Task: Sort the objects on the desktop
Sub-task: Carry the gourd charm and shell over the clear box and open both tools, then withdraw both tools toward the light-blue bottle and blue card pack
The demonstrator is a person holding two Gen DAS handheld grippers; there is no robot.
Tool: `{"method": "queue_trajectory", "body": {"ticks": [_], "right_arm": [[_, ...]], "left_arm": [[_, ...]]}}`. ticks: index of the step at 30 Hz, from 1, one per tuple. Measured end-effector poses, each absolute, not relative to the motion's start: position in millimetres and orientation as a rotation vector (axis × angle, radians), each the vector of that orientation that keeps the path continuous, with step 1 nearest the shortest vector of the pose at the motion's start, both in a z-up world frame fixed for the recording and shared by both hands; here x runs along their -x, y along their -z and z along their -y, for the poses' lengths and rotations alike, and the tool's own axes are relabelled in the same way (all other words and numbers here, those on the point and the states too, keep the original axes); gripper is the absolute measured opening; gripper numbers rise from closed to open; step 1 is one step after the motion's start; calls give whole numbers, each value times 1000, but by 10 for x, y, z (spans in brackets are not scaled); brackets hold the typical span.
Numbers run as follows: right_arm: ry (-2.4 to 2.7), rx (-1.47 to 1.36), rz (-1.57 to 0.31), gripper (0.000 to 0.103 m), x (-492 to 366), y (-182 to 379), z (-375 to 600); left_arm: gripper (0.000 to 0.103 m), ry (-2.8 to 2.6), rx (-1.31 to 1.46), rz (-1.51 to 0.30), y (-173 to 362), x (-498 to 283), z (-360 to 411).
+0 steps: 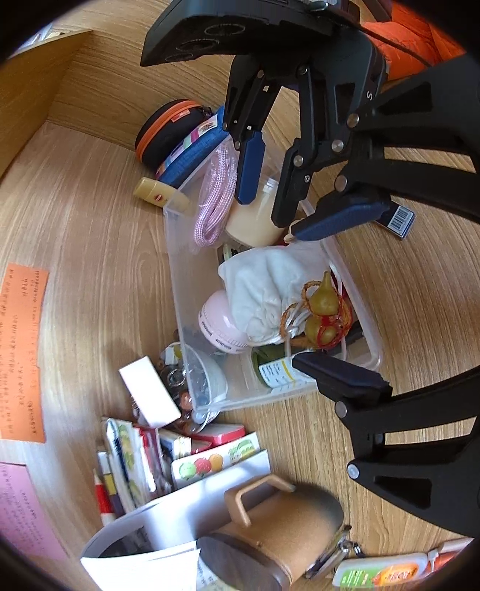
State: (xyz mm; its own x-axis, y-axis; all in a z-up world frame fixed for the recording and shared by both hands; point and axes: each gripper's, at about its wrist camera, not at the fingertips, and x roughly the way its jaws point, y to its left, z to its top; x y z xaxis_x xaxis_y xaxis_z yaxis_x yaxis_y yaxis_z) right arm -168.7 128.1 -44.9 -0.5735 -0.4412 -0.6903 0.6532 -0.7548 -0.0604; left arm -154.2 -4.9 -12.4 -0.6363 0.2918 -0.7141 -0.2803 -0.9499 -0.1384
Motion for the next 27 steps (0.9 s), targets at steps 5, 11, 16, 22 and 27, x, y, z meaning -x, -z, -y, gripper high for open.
{"method": "queue_trajectory", "body": {"ticks": [5, 11, 16, 22, 27], "right_arm": [[2296, -879, -405, 47, 1635, 408, -1278], [2315, -832, -417, 57, 1542, 315, -1283], [2345, -790, -439, 69, 1458, 219, -1304], [2384, -775, -452, 74, 1370, 140, -1342], [2405, -788, -440, 77, 1297, 101, -1381]], "left_arm": [[69, -2620, 1108, 4, 54, 1470, 71], [73, -2667, 1076, -45, -22, 1364, 84], [79, -2700, 1044, -78, -69, 1260, 112], [88, -2742, 999, -98, -112, 1116, 193], [90, -2767, 979, -114, -126, 981, 261]]}}
